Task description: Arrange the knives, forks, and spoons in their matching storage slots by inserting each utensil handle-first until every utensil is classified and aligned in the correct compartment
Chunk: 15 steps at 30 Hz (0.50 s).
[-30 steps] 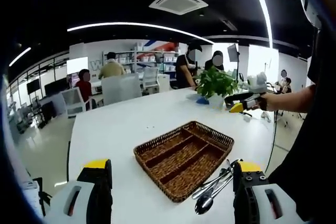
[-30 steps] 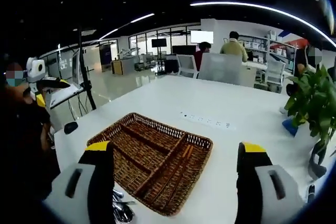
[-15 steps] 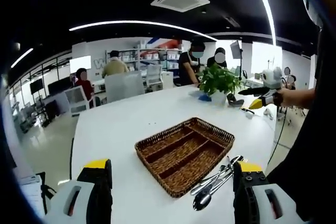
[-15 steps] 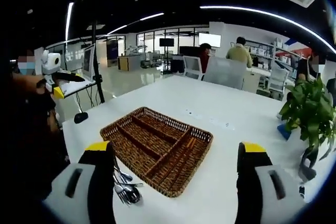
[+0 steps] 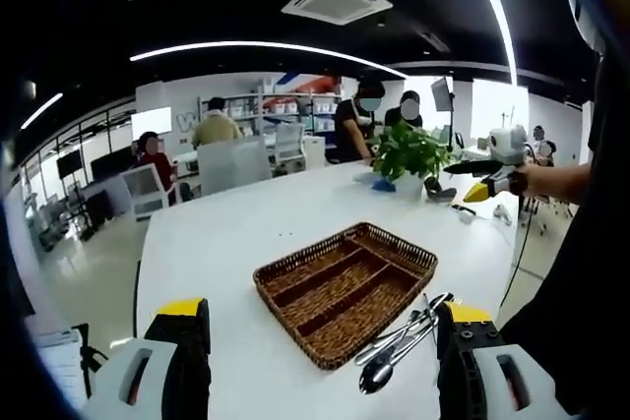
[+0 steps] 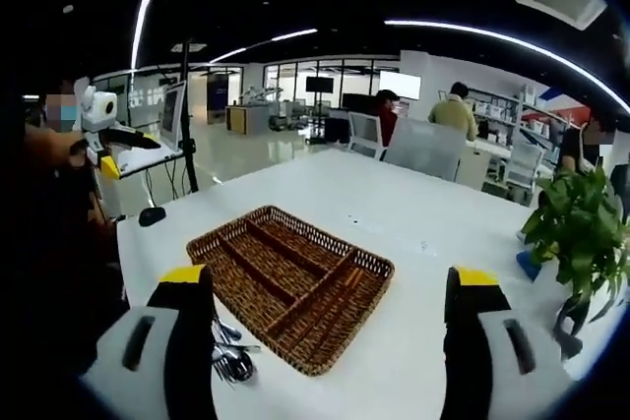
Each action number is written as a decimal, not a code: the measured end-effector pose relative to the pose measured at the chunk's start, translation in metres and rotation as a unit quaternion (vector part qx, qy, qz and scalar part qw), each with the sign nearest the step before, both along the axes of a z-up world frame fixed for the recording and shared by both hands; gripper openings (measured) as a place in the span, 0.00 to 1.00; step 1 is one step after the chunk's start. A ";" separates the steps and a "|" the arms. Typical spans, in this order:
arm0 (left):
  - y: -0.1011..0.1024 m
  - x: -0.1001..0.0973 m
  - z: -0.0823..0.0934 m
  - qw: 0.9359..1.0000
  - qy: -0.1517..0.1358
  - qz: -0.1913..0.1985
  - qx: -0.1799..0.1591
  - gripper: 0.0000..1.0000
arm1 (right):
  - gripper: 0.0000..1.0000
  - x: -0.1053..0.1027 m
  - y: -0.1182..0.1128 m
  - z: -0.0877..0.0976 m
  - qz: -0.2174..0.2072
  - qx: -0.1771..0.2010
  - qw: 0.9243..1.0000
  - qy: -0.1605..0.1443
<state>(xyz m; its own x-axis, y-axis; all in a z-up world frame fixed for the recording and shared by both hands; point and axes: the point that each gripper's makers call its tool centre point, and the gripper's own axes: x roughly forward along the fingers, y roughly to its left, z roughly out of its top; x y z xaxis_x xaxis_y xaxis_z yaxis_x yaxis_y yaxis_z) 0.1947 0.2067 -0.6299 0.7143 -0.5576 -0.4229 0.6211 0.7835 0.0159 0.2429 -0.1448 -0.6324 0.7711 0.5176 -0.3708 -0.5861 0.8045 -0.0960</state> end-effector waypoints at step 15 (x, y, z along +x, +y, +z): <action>0.005 -0.006 0.007 1.000 -0.005 0.001 0.005 1.00 | 1.00 0.001 0.038 0.026 0.102 -0.021 0.994 -0.031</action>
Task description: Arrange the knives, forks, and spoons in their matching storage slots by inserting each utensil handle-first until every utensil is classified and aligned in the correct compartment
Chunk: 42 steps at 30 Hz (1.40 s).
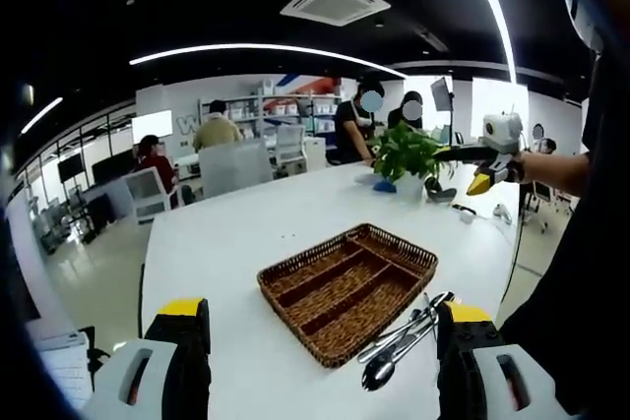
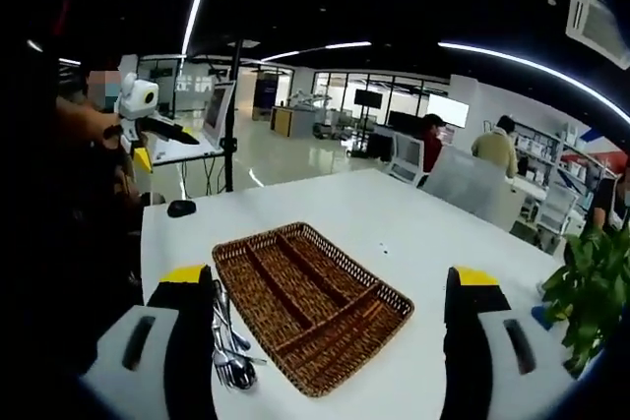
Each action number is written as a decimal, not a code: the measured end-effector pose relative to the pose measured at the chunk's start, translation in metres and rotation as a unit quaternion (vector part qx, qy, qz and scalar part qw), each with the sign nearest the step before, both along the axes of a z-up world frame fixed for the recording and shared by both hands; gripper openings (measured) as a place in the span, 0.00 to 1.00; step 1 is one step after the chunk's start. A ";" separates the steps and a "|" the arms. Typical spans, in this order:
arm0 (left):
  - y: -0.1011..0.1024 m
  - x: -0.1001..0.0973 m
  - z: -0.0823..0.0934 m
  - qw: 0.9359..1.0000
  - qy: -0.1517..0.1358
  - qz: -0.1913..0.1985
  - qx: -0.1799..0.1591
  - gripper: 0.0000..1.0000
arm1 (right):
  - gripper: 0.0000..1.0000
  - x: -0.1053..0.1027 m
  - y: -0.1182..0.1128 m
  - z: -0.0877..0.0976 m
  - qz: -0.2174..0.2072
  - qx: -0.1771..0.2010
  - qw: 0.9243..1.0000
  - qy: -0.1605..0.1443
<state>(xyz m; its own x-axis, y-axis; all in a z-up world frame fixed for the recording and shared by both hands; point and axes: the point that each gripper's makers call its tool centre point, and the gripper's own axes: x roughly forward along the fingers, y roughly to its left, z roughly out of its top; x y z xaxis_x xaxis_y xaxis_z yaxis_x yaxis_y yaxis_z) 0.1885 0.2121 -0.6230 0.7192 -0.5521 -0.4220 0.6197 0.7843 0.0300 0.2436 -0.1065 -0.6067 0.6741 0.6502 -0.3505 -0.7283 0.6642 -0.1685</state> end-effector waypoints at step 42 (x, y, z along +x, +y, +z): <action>-0.167 -0.005 -0.088 0.953 0.017 -0.287 0.098 0.99 | 1.00 -0.018 -0.037 -0.020 -0.068 0.020 0.996 0.054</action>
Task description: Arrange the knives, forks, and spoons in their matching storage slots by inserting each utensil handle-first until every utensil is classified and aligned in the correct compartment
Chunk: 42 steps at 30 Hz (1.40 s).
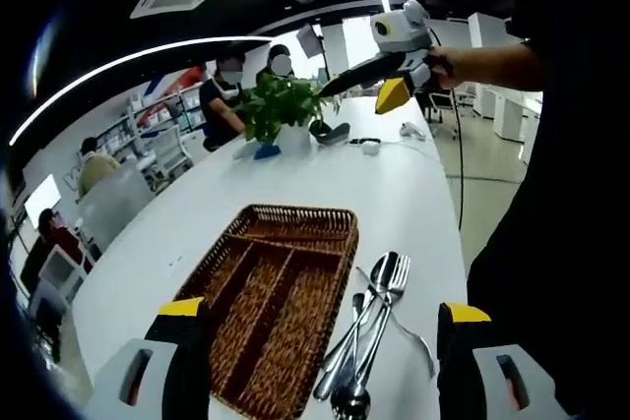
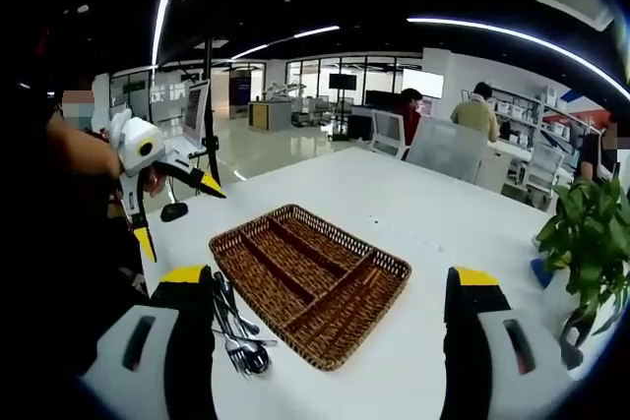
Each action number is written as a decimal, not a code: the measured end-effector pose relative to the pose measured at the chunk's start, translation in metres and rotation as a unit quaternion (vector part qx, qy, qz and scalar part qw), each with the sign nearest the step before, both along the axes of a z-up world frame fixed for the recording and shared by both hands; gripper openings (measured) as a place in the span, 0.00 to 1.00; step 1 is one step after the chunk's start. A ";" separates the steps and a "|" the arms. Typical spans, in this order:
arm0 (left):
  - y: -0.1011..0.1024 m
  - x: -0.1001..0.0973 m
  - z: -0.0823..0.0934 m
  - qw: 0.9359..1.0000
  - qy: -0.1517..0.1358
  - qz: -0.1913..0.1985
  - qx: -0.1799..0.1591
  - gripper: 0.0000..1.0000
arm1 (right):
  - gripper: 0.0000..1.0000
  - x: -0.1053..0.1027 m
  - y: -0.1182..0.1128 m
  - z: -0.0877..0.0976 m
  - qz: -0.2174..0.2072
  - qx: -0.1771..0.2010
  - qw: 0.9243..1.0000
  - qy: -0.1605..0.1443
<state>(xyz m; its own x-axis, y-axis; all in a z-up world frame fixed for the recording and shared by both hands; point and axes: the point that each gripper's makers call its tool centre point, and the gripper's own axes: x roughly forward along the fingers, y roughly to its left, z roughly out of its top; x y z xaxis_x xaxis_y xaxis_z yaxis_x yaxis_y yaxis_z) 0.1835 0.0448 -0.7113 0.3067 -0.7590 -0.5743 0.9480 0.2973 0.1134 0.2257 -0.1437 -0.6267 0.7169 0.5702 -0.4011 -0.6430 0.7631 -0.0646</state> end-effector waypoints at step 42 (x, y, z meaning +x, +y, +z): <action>-0.042 -0.042 -0.145 0.949 0.062 -0.254 0.178 0.06 | 1.00 -0.023 -0.057 -0.001 -0.070 0.009 0.998 0.008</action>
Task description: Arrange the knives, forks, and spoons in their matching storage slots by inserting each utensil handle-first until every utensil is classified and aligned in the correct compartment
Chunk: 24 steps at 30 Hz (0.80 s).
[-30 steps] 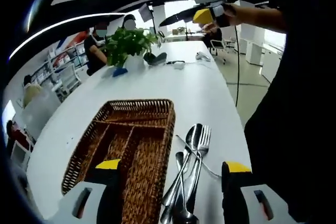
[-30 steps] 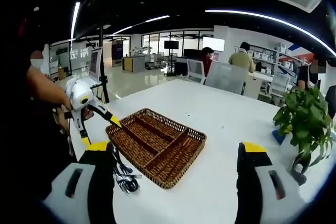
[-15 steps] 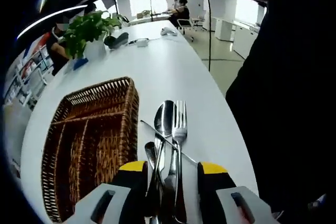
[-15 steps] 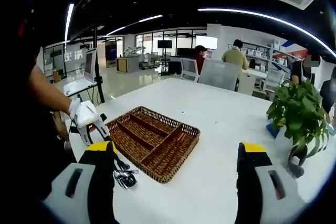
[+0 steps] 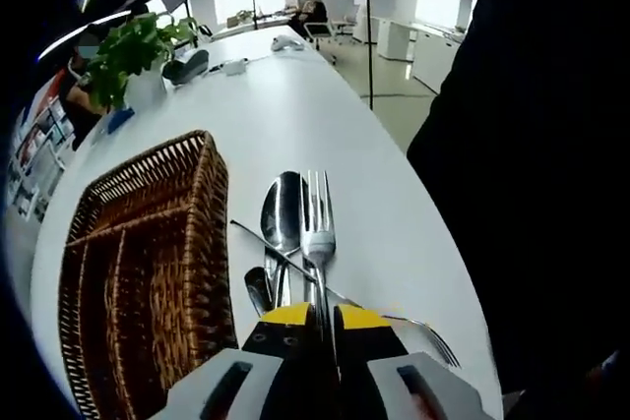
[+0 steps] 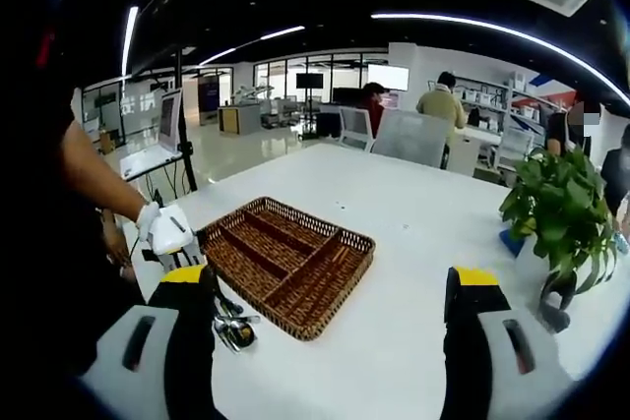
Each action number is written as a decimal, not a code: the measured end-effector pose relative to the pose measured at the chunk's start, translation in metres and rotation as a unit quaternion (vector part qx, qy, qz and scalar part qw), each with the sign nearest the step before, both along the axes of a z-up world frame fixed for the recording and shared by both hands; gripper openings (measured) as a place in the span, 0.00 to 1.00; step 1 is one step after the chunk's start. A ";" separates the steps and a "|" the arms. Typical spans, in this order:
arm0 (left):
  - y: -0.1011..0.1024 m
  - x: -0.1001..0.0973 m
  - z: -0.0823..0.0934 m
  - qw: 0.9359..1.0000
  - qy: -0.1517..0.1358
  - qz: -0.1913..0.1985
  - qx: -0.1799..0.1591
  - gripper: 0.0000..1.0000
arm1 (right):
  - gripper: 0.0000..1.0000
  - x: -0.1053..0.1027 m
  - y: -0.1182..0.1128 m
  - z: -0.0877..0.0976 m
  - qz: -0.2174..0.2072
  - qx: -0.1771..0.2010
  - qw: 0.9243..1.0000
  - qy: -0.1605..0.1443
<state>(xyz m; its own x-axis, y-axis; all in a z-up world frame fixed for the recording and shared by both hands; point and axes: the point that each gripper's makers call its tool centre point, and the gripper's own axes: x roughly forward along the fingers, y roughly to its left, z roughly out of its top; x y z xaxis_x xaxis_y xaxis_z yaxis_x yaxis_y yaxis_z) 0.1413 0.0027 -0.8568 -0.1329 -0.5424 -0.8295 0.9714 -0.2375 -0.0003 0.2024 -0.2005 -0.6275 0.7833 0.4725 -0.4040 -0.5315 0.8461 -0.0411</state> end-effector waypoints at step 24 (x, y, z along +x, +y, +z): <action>-0.008 0.001 -0.009 1.000 -0.012 0.018 -0.015 0.02 | 0.99 -0.006 -0.001 -0.001 -0.009 0.001 1.000 0.002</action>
<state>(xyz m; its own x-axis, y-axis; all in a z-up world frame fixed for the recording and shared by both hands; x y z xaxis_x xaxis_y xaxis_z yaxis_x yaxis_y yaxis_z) 0.1423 -0.0054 -0.8655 -0.0925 -0.5711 -0.8157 0.9790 -0.2018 0.0302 0.1965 -0.2014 -0.6289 0.7904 0.4592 -0.4055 -0.5164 0.8555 -0.0378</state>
